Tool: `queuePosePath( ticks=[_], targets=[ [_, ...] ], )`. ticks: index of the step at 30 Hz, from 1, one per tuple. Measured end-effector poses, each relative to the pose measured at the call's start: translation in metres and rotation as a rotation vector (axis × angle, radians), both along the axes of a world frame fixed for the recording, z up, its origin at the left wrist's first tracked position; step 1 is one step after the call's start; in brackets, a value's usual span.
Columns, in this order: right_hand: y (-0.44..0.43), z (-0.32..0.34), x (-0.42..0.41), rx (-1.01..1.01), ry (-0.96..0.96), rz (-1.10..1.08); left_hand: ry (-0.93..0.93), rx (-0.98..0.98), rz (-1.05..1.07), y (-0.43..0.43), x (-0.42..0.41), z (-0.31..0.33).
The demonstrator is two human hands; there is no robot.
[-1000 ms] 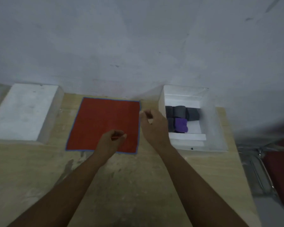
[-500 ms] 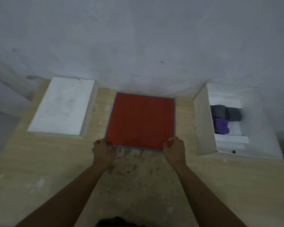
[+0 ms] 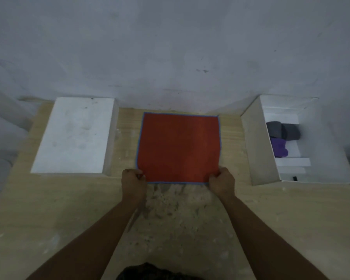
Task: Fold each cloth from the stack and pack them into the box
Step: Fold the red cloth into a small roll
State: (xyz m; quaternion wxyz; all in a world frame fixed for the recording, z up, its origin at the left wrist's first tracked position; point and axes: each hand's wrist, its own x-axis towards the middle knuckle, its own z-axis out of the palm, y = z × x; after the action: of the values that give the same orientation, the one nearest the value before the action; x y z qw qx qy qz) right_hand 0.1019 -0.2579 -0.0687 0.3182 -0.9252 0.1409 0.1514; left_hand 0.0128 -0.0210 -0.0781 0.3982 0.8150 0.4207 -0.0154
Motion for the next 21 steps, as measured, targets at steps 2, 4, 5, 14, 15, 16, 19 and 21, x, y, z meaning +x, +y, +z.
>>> queuePosePath(
  ticks=[2, 4, 5, 14, 15, 16, 19, 21],
  targets=[
    [0.0, 0.005, -0.003, 0.052, -0.005, -0.043, -0.07, -0.044, 0.005, 0.007, -0.001, 0.004],
    [-0.004, 0.01, -0.009, 0.138, -0.024, -0.05, -0.072, -0.07, -0.085, 0.011, -0.007, 0.009],
    [-0.008, 0.012, -0.013, 0.176, -0.044, -0.035, -0.058, -0.081, -0.143, 0.013, -0.011, 0.008],
    [-0.061, 0.011, -0.053, 0.254, -0.032, 0.116, -0.07, -0.321, -0.307, 0.015, -0.076, 0.017],
    [-0.067, 0.015, -0.061, 0.274, 0.013, 0.13, -0.084, -0.324, -0.333, 0.012, -0.086, 0.018],
    [-0.073, 0.017, -0.069, 0.308, 0.066, 0.153, -0.095, -0.3, -0.353, 0.009, -0.096, 0.02],
    [-0.09, 0.018, -0.089, 0.311, 0.169, 0.252, -0.127, -0.155, -0.385, 0.006, -0.118, 0.021],
    [-0.101, 0.019, -0.101, 0.271, 0.224, 0.343, -0.138, -0.098, -0.437, 0.004, -0.132, 0.022]
  ],
)
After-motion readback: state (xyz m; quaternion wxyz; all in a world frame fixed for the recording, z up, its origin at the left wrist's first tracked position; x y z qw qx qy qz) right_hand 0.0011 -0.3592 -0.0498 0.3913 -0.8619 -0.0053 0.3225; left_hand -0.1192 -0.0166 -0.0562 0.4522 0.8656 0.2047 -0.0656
